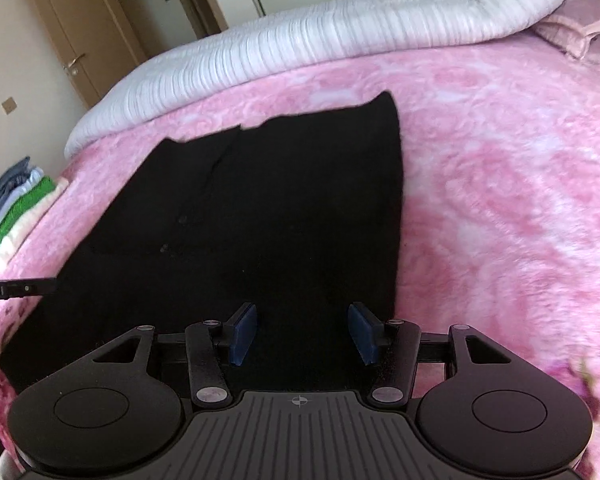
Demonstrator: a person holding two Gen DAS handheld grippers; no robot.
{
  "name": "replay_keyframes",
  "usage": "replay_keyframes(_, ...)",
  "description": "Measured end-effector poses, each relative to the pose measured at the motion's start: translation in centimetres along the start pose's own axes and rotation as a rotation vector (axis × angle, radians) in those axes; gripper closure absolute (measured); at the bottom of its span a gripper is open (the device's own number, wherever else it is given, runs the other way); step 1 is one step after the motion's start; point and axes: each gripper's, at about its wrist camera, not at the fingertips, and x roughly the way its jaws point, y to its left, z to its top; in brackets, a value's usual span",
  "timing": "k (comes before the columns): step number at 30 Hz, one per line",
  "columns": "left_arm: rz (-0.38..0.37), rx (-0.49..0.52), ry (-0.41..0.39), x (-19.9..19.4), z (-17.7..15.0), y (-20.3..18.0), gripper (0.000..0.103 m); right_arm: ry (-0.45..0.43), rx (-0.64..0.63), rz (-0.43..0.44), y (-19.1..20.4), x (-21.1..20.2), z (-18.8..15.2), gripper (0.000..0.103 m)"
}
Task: Fold clothes
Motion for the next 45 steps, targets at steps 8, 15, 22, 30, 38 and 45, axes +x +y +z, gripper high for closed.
replay_keyframes(8,0.023,0.048,-0.101,-1.8,0.0,-0.2,0.099,-0.089,-0.036,0.037,0.5,-1.5,-0.3,0.097)
replay_keyframes(15,0.050,0.071,-0.174,-1.8,1.7,-1.0,0.098,-0.189,-0.049,-0.014,1.1,-3.0,1.1,0.097)
replay_keyframes(22,0.085,0.086,-0.196,-0.2,2.1,-0.9,0.098,-0.213,-0.045,-0.083,1.0,-1.5,1.3,0.097)
replay_keyframes(30,0.164,0.163,-0.114,2.4,1.3,-0.9,0.096,-0.097,-0.073,-0.185,0.7,3.3,0.9,0.097)
replay_keyframes(38,0.274,0.212,-0.183,-1.3,0.8,-3.9,0.090,-0.137,-0.162,-0.408,4.1,1.0,0.9,0.071)
replay_keyframes(45,0.164,0.304,-0.150,-3.8,-5.4,-8.0,0.090,-0.186,-0.262,-0.238,10.7,-3.4,-6.0,0.065)
